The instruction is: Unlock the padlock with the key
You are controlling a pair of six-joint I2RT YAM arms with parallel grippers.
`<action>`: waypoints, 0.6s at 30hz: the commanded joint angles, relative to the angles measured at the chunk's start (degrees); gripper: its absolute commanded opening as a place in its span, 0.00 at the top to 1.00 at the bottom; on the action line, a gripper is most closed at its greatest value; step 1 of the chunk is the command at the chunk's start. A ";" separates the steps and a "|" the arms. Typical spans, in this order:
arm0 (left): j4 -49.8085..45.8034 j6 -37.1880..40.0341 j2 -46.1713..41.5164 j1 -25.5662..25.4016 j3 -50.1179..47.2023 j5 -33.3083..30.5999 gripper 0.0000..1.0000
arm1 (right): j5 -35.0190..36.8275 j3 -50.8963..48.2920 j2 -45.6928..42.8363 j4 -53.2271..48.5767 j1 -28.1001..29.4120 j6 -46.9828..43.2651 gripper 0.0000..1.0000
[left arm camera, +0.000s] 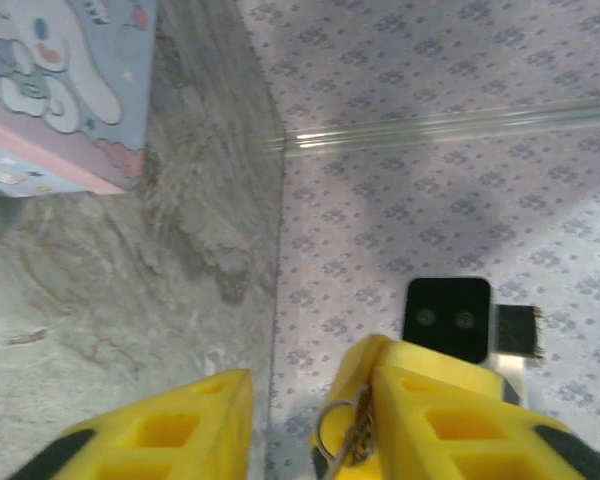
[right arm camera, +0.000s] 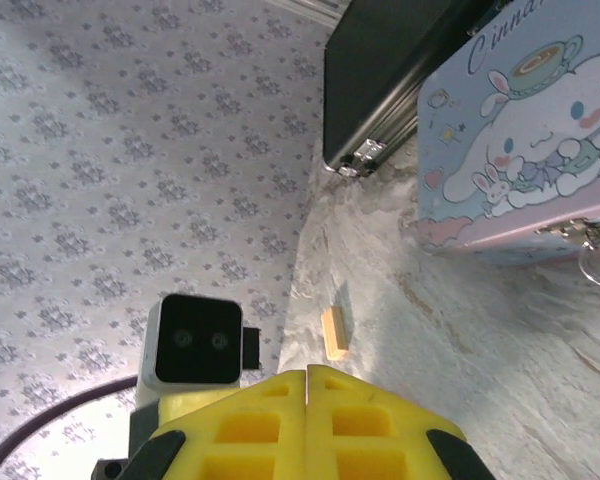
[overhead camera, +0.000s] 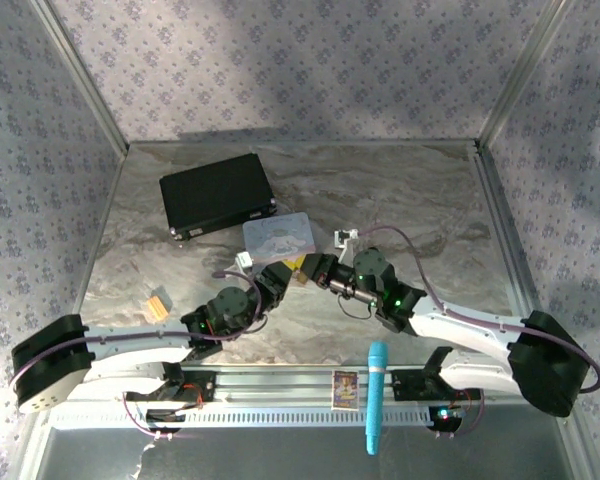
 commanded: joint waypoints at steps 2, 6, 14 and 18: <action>4.69 2.17 -2.69 -0.97 0.21 -0.48 0.73 | 2.78 0.98 0.08 3.58 0.96 1.37 1.00; 0.47 2.16 -5.80 -1.06 -0.28 -2.19 0.87 | 3.20 0.56 -0.02 3.12 1.18 1.38 1.00; -5.33 3.10 -8.83 -1.06 0.09 -2.66 1.00 | 0.93 1.58 0.33 2.12 1.05 -1.04 1.00; -22.04 11.07 -14.27 0.61 6.35 0.94 1.00 | -8.57 6.65 -1.51 -12.39 -4.33 -12.35 0.28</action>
